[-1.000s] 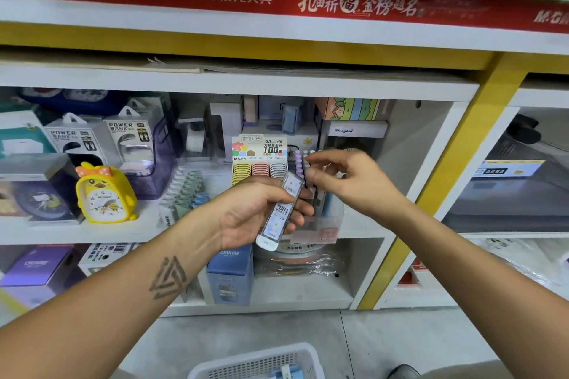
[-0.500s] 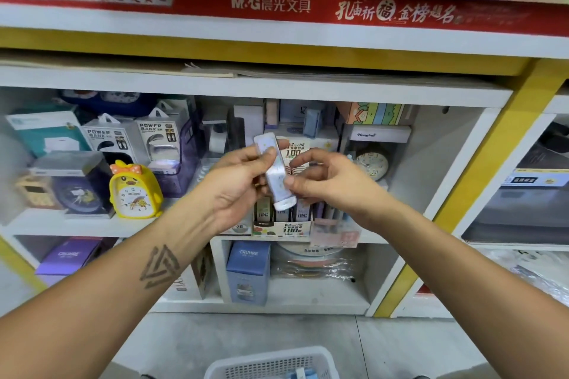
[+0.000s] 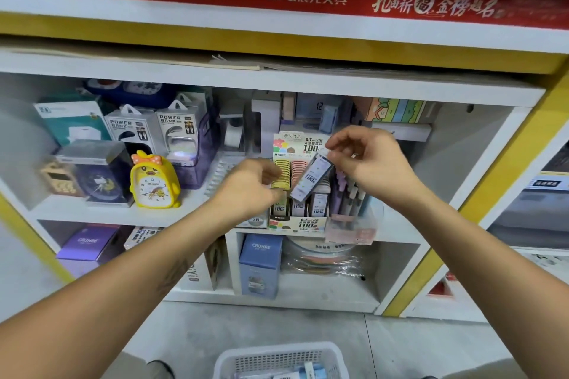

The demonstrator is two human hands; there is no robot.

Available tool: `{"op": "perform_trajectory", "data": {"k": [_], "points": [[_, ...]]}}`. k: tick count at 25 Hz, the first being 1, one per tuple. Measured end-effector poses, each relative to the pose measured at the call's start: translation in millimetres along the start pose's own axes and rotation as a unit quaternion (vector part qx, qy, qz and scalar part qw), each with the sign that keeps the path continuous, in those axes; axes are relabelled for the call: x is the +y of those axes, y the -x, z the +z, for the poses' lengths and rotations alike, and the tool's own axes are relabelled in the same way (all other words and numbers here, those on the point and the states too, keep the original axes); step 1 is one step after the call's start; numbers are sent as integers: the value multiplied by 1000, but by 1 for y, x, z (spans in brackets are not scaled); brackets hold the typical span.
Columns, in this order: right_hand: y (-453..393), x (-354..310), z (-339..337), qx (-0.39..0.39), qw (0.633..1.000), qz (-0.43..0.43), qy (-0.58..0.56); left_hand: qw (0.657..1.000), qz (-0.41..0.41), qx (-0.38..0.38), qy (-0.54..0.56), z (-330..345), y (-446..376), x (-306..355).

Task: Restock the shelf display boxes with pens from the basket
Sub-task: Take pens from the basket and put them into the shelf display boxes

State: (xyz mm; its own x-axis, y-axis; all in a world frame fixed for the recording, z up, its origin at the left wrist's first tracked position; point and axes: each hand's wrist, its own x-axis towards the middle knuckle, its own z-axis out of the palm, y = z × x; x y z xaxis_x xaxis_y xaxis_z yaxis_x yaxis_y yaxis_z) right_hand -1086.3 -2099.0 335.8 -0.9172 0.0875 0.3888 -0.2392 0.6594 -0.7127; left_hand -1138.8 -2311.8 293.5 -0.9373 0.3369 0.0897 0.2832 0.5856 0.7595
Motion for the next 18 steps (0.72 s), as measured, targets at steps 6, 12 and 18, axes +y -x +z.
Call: {"op": "perform_trajectory", "data": {"k": [6,12,18], "points": [[5,7,-5,-85,950,-183,238,944,184,-92,-259,14,8,-6],[13,19,6,-114,930,-226,265,927,189,-127,-298,22,7,-5],[22,31,24,-161,882,-187,402,921,200,-116,-314,23,7,-4]]}}
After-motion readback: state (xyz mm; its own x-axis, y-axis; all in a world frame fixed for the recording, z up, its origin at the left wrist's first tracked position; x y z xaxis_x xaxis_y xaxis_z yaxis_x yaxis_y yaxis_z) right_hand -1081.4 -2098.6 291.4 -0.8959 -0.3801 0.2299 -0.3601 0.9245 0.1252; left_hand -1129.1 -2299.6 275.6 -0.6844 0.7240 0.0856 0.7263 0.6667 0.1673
